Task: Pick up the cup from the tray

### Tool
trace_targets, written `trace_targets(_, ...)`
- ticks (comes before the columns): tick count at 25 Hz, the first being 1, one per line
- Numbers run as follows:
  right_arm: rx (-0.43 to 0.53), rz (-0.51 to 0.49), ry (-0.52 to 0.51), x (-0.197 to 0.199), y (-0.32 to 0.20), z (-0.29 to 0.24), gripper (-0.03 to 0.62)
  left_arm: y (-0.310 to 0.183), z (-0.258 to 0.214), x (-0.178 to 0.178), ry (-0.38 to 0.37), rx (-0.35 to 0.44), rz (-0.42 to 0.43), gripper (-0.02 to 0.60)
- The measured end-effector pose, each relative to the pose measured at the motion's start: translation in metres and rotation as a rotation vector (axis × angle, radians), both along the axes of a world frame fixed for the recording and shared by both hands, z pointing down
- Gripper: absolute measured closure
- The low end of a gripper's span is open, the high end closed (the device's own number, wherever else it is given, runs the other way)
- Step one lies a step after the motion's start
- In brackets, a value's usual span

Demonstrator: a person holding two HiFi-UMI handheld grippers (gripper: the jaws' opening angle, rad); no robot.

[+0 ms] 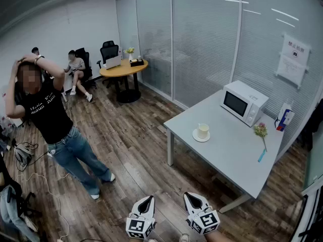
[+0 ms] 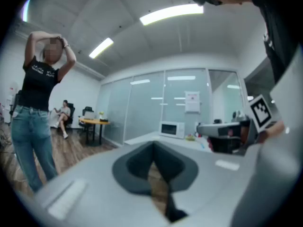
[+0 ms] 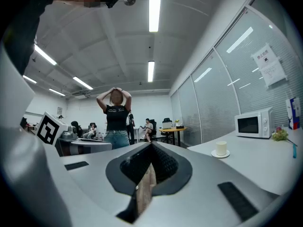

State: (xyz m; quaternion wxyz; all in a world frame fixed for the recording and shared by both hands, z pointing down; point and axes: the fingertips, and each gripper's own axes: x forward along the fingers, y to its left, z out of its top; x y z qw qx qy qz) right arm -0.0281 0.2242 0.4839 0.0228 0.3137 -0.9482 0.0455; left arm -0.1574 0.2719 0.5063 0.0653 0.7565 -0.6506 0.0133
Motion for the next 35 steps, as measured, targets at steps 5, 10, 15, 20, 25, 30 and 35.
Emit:
trace_targets(5,0.006,-0.003,-0.014,0.000,0.006,-0.005,0.591,0.002,-0.004,0.001,-0.001,0.003,0.001,0.577)
trace_targets(10,0.008,-0.008,-0.028,-0.002,0.009,-0.009,0.591,0.001,-0.008,0.002,-0.007,0.007,0.005,0.577)
trace_targets(15,0.018,0.001,-0.074,0.004,0.008,-0.017,0.591,0.000,-0.004,0.007,-0.008,-0.007,0.011,0.577)
trace_targets(20,0.003,-0.006,-0.098,0.016,0.005,-0.019,0.591,-0.005,-0.001,0.019,-0.017,-0.017,0.016,0.577)
trace_targets(25,-0.030,-0.009,-0.118,0.039,-0.012,-0.015,0.591,-0.019,0.005,0.042,-0.025,-0.037,0.026,0.577)
trace_targets(30,-0.050,-0.031,-0.127,0.058,-0.031,-0.014,0.591,-0.033,0.007,0.061,-0.033,-0.056,0.018,0.577)
trace_targets(35,-0.060,-0.051,-0.142,0.066,-0.048,-0.013,0.591,-0.047,0.008,0.069,-0.040,-0.063,-0.002,0.577)
